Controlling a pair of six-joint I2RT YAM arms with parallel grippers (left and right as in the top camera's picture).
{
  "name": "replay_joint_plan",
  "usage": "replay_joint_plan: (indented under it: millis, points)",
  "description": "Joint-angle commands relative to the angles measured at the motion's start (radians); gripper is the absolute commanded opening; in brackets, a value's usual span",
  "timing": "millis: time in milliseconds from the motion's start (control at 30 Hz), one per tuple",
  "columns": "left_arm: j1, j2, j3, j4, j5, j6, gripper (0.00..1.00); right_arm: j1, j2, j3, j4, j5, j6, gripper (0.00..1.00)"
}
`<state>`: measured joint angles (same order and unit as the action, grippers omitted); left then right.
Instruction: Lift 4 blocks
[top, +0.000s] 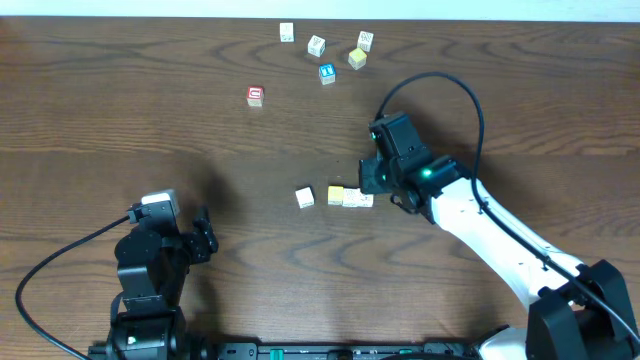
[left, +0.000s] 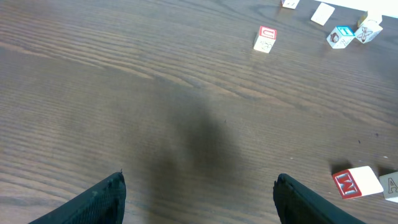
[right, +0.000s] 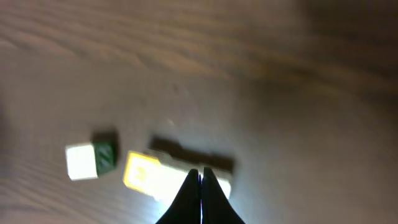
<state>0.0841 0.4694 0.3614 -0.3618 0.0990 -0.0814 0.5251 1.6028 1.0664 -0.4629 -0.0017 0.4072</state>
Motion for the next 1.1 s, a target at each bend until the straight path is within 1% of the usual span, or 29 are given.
replay_joint_plan:
  millis: [0, 233, 367, 567, 800, 1067]
  points:
    - [0.005, -0.001, 0.016, -0.001, 0.005, -0.002, 0.77, 0.000, 0.069, 0.020, 0.032, -0.015, -0.023, 0.01]
    - [0.005, -0.001, 0.016, -0.001, 0.005, -0.002, 0.76, 0.008, 0.191, 0.044, 0.148, -0.018, -0.023, 0.01]
    - [0.005, -0.001, 0.016, -0.001, 0.005, -0.002, 0.76, 0.009, 0.237, 0.074, 0.193, -0.054, -0.031, 0.01]
    - [0.005, -0.001, 0.016, -0.001, 0.005, -0.002, 0.77, 0.023, 0.268, 0.099, 0.205, -0.056, -0.030, 0.01]
    - [0.005, -0.001, 0.016, -0.001, 0.005, -0.002, 0.77, 0.072, 0.270, 0.099, 0.202, -0.055, -0.019, 0.01]
    - [0.005, -0.001, 0.016, -0.001, 0.005, -0.002, 0.76, 0.100, 0.293, 0.099, 0.204, -0.014, -0.019, 0.01]
